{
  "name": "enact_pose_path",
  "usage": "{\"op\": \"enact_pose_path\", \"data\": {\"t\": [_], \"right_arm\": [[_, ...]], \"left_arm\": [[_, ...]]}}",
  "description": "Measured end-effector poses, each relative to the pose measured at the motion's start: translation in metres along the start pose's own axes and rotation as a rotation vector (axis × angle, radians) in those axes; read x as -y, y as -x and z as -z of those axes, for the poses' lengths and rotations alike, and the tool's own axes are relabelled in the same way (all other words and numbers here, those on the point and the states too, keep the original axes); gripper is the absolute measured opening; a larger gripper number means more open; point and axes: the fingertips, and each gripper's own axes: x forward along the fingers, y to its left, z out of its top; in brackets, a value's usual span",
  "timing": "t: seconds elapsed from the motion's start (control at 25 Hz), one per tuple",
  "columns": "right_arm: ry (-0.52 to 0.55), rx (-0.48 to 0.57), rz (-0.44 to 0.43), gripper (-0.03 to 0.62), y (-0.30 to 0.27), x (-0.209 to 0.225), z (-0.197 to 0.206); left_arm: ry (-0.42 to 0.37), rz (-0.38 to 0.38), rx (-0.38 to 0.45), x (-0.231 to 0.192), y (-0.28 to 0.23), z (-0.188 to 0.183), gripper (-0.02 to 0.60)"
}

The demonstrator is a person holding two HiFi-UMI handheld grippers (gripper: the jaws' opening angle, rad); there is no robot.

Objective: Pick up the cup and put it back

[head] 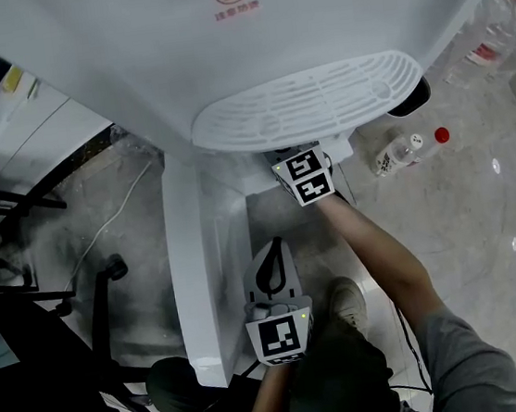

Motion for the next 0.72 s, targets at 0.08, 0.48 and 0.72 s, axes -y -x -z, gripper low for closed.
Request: {"op": "enact_pose_path", "data": {"t": [0.08,0.48,0.72], "right_arm": [[-0.009,-0.017,-0.001,0.212,-0.012,0.001,0.001],[0.047,-0.084,0.008,0.213,-0.050,0.003,0.005],[0.051,-0.087,0.012,0.215,-0.051,0.002,0.005]], "left_arm": [[0.004,-0.005,-0.008,-0.001,0.000,0.001,0.009],[0.024,-0.034,-0.024,-0.011,-0.003,0.005,0.009],[0.024,-0.032,-0.025,-0.011,-0.005,0.004,0.009]]}}
